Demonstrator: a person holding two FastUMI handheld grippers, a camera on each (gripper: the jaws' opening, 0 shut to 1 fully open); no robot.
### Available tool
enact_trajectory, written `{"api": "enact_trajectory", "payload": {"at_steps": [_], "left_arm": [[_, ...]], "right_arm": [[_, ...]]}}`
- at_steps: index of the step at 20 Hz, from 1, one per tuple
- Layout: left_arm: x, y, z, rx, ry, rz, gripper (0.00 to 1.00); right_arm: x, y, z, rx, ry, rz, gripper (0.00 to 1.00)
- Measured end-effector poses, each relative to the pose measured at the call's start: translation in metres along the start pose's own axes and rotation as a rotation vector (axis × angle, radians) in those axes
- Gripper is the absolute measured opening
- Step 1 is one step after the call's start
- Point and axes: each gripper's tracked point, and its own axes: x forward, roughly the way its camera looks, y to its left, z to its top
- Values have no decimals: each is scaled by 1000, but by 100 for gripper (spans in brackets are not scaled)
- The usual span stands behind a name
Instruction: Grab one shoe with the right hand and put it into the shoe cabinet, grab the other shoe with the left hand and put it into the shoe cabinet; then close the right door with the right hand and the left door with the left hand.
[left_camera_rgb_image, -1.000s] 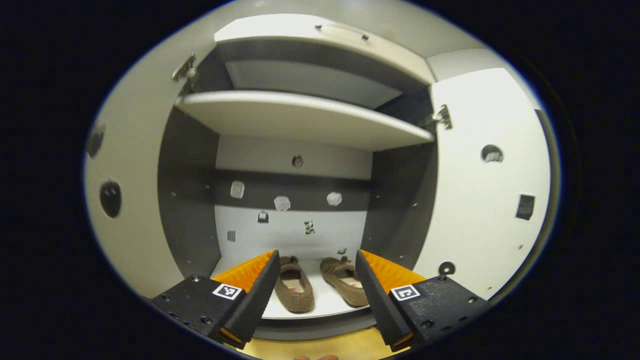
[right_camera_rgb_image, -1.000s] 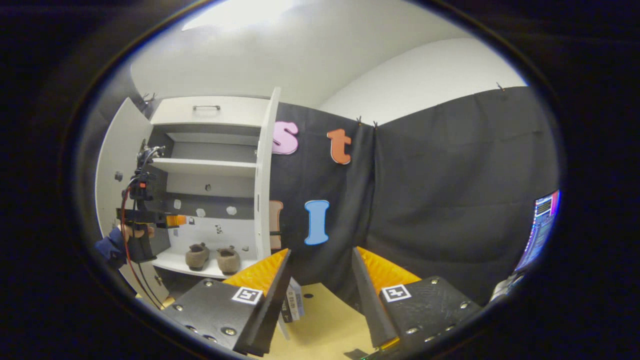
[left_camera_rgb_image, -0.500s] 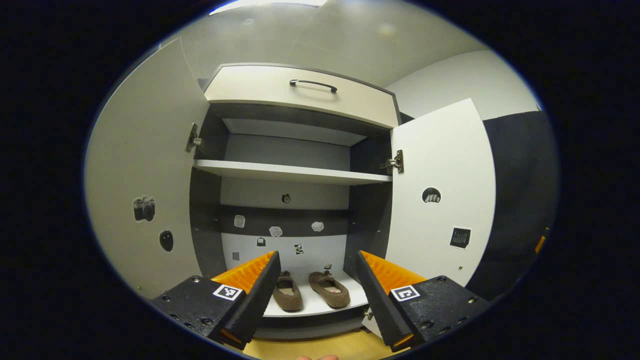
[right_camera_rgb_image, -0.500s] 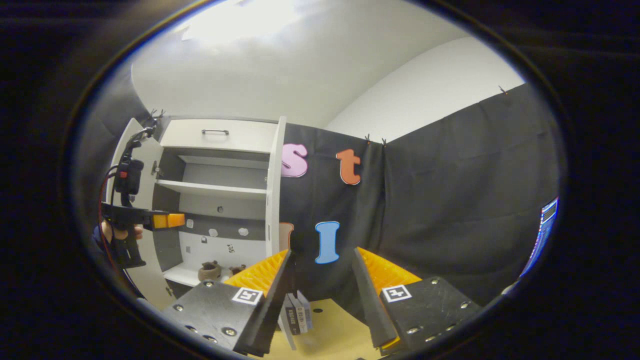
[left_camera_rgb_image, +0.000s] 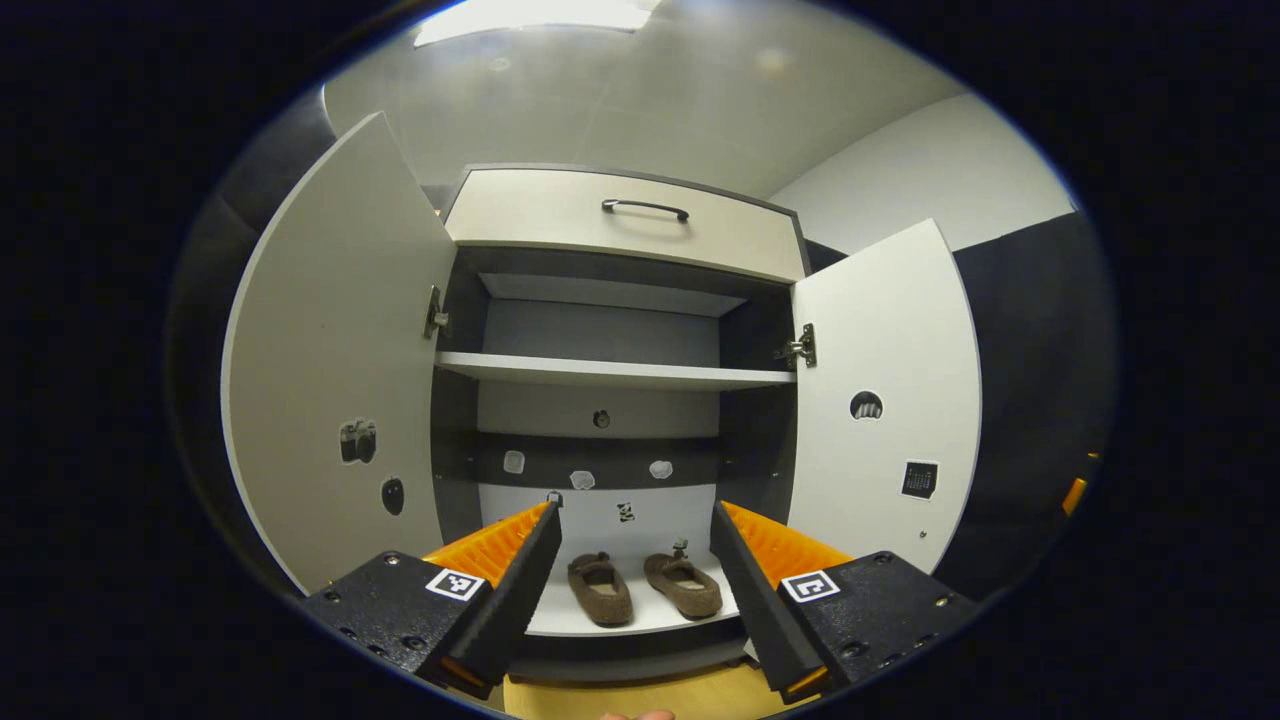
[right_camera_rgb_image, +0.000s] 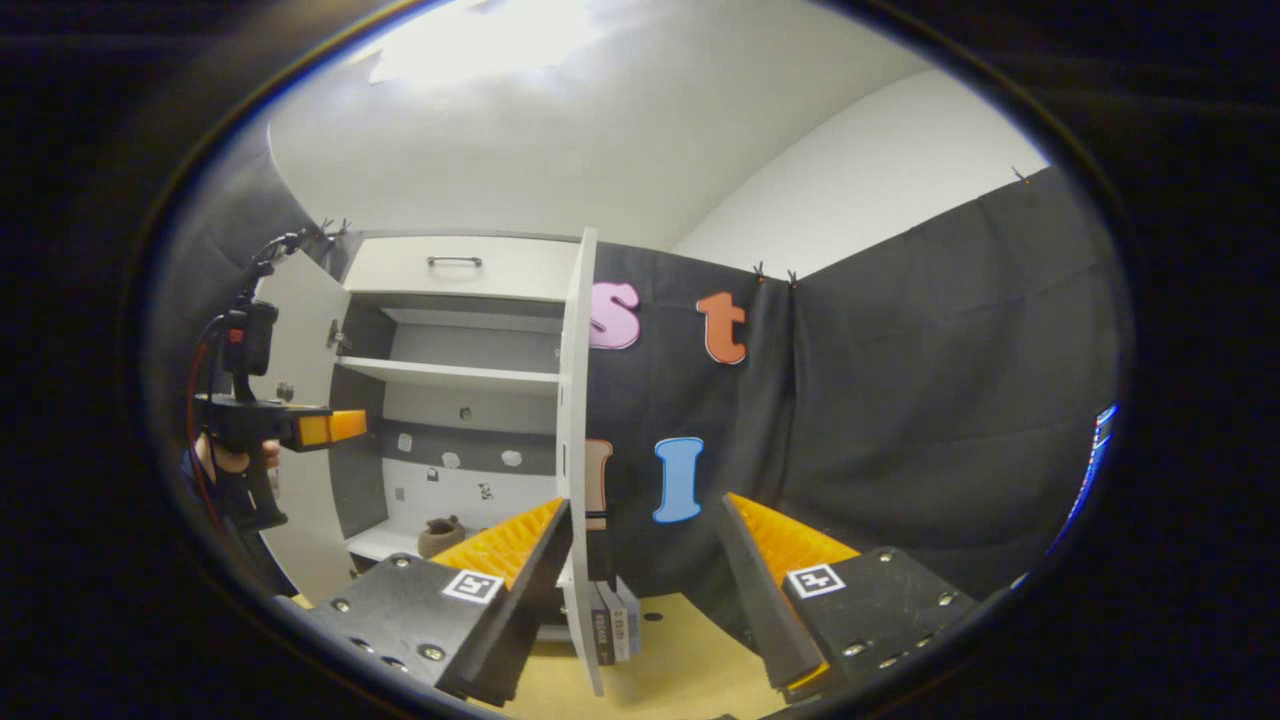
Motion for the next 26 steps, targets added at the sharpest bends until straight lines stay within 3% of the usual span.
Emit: {"api": "enact_trajectory", "payload": {"at_steps": [3,5,6,7,11,12,17,22,26], "left_arm": [[-1,2,6,10,-23,7,94],[-3,-1,7,21,-26,0,99],[-4,-4,7,24,-26,-8,92],[-5,-6,7,23,-27,-15,95],[-8,-6,5,23,-17,-19,93],[-9,-5,5,24,-16,-17,96],[-32,27,26,9,-63,63,96],[-83,65,41,123,-58,134,96],[-110,80,46,180,-70,191,96]], "right_arm": [[1,3,3,1,-17,0,96],[2,4,2,4,-17,1,96],[2,5,1,9,-15,3,96],[2,7,1,13,-14,7,96],[3,9,-2,9,-9,13,94],[2,10,-3,9,-6,15,94],[11,1,1,-9,-31,-2,96],[33,-43,2,20,-70,-76,93],[59,-68,-15,23,-39,-118,96]]}}
